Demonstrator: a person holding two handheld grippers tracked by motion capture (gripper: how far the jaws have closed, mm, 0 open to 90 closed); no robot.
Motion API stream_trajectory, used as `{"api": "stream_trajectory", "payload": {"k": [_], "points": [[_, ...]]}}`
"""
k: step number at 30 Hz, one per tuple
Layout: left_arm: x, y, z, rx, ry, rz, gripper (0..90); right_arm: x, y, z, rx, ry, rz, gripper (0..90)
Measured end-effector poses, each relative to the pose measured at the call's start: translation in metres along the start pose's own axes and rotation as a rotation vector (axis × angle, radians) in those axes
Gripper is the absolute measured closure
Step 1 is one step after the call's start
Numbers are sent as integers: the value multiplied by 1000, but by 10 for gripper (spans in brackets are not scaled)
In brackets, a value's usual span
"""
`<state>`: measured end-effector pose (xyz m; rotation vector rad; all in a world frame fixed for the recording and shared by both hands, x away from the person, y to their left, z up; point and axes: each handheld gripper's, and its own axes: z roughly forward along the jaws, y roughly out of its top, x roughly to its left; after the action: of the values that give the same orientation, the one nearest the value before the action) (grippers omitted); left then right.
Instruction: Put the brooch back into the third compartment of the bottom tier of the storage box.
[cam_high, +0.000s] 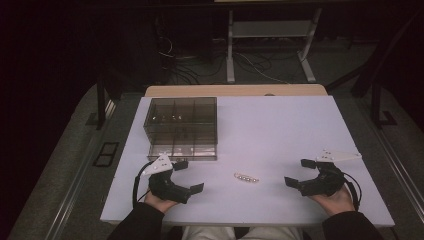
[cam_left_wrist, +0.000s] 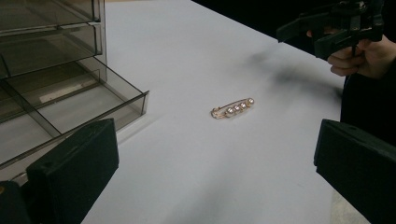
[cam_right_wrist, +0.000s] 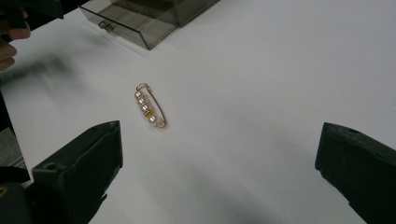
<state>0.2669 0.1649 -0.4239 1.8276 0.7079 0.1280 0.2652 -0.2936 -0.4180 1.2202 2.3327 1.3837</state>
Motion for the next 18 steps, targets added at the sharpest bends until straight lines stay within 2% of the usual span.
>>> {"api": "stream_trajectory", "payload": {"k": [18], "points": [[0, -1, 0, 6, 9, -1, 0, 1, -1, -3, -1, 15, 1, 3]]}}
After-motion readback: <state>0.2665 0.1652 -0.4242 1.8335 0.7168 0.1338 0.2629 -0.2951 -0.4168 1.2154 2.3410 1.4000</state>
